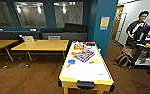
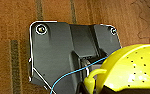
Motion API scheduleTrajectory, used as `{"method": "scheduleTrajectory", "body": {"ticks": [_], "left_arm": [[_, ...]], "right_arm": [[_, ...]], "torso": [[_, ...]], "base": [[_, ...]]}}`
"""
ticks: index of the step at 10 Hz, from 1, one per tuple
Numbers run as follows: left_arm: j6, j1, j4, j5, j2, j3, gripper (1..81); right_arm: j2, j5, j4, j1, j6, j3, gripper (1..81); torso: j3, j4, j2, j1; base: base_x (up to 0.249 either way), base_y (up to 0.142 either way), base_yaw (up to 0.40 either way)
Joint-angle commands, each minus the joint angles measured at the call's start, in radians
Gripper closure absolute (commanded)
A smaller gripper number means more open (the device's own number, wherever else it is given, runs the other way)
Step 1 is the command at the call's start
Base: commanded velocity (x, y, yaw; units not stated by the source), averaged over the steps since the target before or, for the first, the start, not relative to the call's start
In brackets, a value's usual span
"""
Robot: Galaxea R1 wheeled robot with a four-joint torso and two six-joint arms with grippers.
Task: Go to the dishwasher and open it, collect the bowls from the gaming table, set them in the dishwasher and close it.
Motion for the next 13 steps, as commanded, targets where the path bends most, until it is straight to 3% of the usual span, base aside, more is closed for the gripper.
{"method": "scheduleTrajectory", "body": {"ticks": [1, 4, 8, 13], "left_arm": [[0.005, -0.03, 0.02, 0.028, -0.032, 0.021, 81.1], [0.005, -0.027, 0.028, 0.024, -0.025, 0.019, 81.1], [0.005, -0.025, 0.034, 0.025, -0.002, -0.005, 81.1], [0.005, -0.025, 0.034, 0.025, 0.003, -0.008, 81.1]], "right_arm": [[-0.034, -0.033, -0.012, 0.037, 0.0, 0.002, 81.1], [-0.045, -0.033, -0.015, 0.031, 0.0, -0.019, 81.1], [0.035, -0.035, -0.023, 0.028, -0.004, -0.185, 81.1], [0.038, -0.035, -0.035, 0.024, -0.004, -0.139, 81.1]], "torso": [[0.0, 0.0, 0.0, 0.001], [0.0, 0.0, 0.0, 0.001], [0.0, 0.0, 0.0, 0.001], [0.0, 0.0, 0.0, 0.001]], "base": [[-0.146, 0.0, 0.0], [-0.146, 0.0, 0.0], [-0.142, 0.0, 0.0], [-0.14, 0.0, 0.0]]}}
